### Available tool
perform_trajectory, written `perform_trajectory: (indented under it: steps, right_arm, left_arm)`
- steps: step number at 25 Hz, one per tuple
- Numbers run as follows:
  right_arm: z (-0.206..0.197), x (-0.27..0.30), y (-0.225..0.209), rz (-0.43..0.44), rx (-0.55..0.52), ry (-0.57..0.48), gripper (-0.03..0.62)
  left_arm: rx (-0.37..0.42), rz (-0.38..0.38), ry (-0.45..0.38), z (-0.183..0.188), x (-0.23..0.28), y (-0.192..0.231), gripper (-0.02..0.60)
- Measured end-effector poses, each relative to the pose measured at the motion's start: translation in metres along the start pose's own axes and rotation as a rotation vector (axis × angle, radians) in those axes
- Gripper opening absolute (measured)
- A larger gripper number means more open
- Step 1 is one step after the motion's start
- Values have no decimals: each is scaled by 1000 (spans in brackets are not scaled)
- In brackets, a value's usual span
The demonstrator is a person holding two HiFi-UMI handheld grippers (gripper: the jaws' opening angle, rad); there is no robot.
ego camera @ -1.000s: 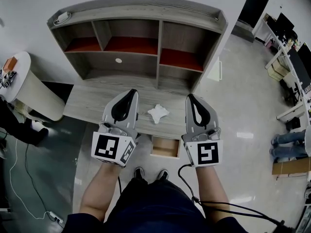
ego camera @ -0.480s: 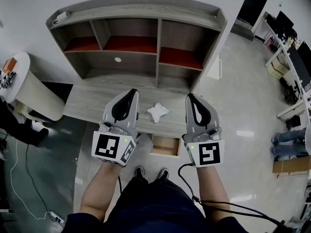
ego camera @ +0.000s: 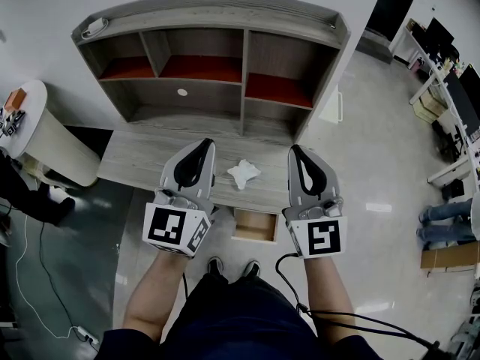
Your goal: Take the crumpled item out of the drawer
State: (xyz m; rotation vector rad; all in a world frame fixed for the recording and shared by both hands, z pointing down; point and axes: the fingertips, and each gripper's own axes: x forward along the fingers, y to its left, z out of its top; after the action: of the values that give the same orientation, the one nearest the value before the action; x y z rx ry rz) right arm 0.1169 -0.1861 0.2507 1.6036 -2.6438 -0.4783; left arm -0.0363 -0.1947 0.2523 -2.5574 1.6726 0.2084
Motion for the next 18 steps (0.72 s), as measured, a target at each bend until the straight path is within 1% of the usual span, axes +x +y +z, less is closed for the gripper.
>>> perform_trajectory:
  steps: [18]
  right_arm:
    - [-6,-3,-11,15,9,-2,6]
  left_arm:
    - [12,6,16,-9,8,-10,9]
